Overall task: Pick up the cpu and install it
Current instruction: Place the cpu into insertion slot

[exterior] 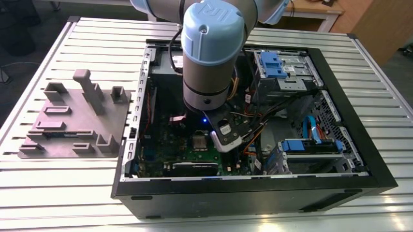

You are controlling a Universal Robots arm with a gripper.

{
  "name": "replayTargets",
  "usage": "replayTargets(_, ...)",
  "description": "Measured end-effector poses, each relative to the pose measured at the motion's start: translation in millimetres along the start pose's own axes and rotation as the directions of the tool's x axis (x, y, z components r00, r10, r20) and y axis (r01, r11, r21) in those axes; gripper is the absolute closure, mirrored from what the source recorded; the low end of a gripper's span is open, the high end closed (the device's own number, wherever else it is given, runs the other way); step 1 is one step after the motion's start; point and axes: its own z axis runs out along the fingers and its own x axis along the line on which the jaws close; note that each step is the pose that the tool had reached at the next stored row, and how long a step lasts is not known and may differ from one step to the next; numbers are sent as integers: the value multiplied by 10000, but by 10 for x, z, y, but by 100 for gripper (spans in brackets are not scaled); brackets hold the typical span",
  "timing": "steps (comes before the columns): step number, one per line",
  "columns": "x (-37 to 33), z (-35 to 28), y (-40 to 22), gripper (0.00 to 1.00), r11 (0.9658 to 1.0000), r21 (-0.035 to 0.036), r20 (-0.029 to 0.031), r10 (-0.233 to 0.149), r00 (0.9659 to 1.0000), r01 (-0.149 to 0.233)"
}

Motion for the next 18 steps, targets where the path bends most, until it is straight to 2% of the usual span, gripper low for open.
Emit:
replayTargets(2, 0, -2, 0, 42, 10000, -3, 2, 1, 10000, -1)
replayTargets(3, 1, -3, -1, 48, 10000, 0, -1, 2, 10000, -2)
replayTargets(5, 0, -4, -2, 48, 10000, -3, 1, 0, 10000, 0)
replayTargets(6, 0, -6, -5, 53, 10000, -4, 2, 0, 10000, 0)
replayTargets(18, -5, -16, -12, 53, 10000, -13, 2, 20, 10000, -20)
